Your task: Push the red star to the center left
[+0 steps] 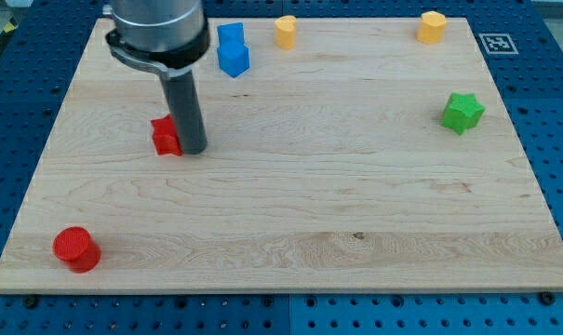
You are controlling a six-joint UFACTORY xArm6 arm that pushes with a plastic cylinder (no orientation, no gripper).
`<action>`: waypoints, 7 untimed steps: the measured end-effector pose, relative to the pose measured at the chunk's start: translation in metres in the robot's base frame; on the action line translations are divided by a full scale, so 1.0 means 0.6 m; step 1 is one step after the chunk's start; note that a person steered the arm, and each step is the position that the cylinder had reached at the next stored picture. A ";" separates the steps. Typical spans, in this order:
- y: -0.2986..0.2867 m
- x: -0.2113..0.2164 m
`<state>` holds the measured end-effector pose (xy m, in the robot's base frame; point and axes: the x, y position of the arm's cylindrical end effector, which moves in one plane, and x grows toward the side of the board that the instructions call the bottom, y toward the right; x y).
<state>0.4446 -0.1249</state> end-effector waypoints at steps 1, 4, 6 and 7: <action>-0.031 -0.012; -0.065 -0.012; -0.109 -0.009; -0.115 -0.009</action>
<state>0.4393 -0.1941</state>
